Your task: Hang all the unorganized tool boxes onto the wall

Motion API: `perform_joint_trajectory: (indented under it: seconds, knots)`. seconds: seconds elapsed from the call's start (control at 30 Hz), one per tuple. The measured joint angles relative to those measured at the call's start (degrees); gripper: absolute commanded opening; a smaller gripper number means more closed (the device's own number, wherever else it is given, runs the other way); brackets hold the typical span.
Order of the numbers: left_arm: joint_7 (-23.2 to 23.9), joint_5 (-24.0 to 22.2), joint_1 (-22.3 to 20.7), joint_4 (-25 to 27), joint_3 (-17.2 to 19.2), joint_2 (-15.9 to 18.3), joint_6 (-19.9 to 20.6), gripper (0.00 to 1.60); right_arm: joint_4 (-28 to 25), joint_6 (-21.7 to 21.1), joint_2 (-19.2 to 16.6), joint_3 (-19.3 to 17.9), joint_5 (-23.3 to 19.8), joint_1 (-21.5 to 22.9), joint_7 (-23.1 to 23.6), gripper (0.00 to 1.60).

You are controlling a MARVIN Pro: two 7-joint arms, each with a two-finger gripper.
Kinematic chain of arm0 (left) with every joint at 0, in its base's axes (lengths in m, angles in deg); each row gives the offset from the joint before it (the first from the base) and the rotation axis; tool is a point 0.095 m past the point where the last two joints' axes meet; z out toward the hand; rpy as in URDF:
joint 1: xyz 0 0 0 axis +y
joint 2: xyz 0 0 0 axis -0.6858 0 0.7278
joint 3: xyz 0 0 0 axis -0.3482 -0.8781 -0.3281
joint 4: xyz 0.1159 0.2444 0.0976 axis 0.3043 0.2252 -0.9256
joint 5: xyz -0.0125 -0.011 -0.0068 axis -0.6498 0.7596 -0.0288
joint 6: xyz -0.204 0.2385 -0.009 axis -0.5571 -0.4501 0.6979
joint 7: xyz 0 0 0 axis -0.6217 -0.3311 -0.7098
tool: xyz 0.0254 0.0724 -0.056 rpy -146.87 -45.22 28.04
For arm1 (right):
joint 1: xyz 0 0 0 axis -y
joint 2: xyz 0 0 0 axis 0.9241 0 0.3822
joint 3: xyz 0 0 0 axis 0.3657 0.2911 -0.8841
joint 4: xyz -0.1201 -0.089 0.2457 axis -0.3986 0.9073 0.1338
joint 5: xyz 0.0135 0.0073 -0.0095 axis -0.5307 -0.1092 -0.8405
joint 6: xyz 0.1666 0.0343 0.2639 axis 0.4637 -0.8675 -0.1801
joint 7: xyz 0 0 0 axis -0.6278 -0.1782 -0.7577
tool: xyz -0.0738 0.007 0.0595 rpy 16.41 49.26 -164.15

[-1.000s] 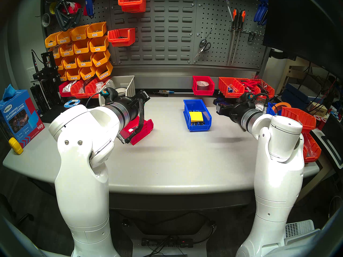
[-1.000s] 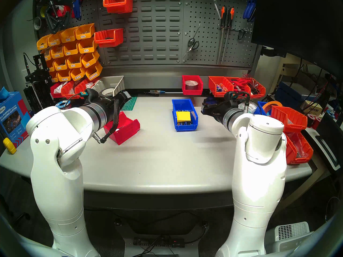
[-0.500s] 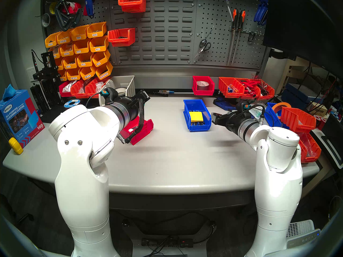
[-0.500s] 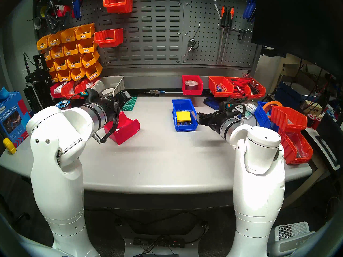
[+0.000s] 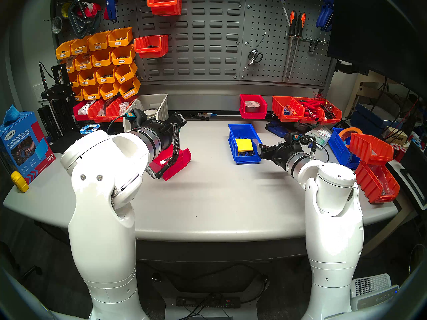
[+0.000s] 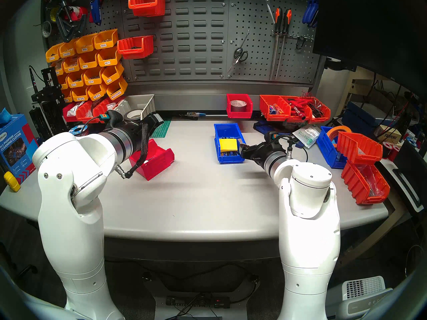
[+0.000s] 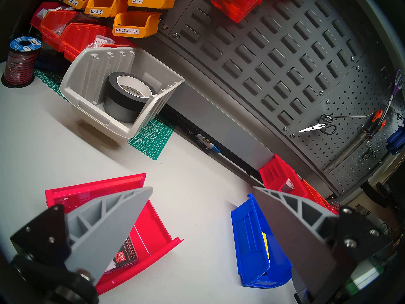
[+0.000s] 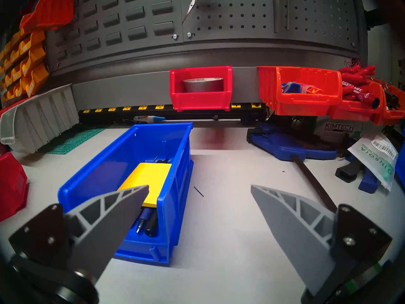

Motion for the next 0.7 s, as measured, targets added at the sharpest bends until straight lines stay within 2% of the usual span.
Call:
perform_joint_trajectory:
  seconds: [0.43,0.7]
  knots:
    - [0.0,0.0,0.0,0.0,0.0,0.0,0.0,1.60,3.1,0.7,1.6,1.3,1.5,2.5,-3.1,1.60]
    - [0.0,0.0,0.0,0.0,0.0,0.0,0.0,1.60,3.4,1.6,2.0,2.0,1.9,2.5,-3.7,1.60]
